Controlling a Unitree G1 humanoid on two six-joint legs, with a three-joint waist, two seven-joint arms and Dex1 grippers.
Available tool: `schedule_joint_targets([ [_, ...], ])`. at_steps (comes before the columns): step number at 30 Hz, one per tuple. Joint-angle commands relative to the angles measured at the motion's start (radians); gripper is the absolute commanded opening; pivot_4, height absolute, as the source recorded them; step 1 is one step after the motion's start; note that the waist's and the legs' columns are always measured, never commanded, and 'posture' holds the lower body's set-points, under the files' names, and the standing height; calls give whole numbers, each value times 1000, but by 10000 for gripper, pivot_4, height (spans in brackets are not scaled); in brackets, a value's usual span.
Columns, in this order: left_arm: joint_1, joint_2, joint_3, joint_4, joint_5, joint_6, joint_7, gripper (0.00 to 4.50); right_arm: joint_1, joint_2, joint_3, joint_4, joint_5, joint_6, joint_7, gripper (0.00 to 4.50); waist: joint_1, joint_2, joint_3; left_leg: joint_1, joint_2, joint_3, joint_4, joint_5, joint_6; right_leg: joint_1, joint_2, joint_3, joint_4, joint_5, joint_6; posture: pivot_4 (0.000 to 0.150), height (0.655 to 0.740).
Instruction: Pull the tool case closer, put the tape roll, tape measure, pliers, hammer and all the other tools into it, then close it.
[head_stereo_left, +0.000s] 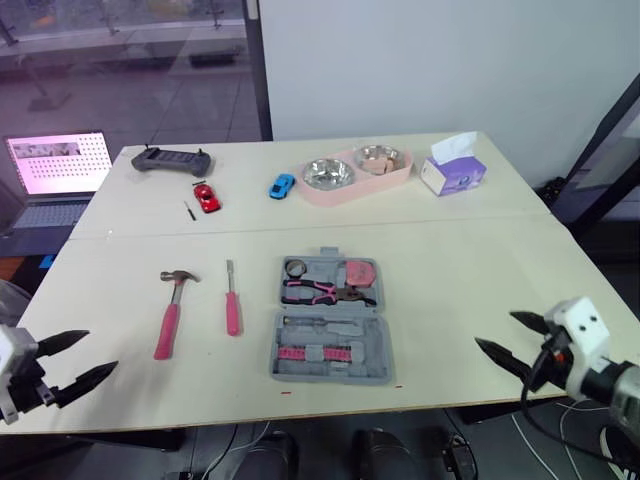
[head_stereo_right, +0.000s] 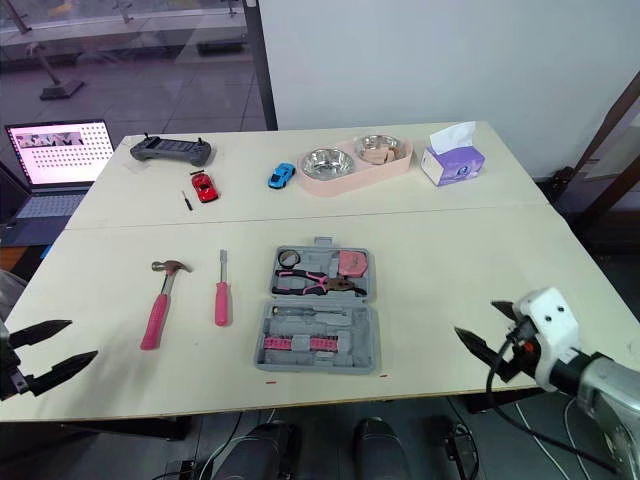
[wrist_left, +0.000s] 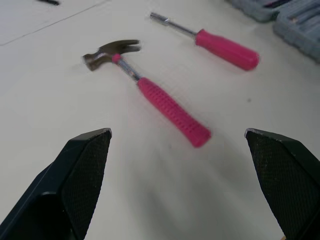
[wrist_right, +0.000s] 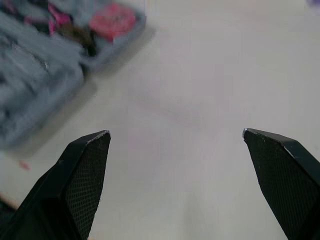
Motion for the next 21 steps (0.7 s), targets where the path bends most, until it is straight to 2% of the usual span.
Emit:
schedule_joint_targets([
  [1,21,-95,48,-193,-60,64,166,45000,-125,41,94,-96,36,58,-105,44591,3,0,0,0,0,0,0,0,0,0,0,0,0,0,0,1500,7400],
  [6,6,-305,-40,-481,-89,223,494,45000,-278,88,250,-101,-9,-7,-135,44591,12,-1,0,0,-1,0,2,0,0,1,0,-1,0,0,0,1500,7400],
  [8,-3,-356,-59,-546,-76,251,578,45000,-306,84,288,-96,-15,-11,-129,44591,12,-3,-1,0,-2,0,2,0,0,2,-1,-1,0,1,1,1500,7400],
  [12,-50,-509,-140,-700,-83,412,877,45000,-426,52,442,-89,-26,13,-64,44591,5,-3,-1,0,-2,0,3,0,0,1,0,-1,1,2,2,1500,7400],
  [17,-65,-513,-205,-758,15,490,1007,45000,-467,41,470,-68,13,25,-12,44591,6,-4,-1,1,-2,-1,2,0,0,2,2,-1,1,3,4,1500,7400],
  [19,-73,-500,-296,-776,105,519,1053,45000,-479,37,482,-54,18,32,7,44591,7,-4,-1,1,-2,-1,2,0,0,2,2,-1,1,3,4,1500,7400],
  [21,-92,-511,-352,-781,140,571,1097,45000,-494,42,490,-34,8,37,3,44591,8,-4,-1,1,-3,-1,2,0,0,3,1,-1,1,2,3,1500,7400],
])
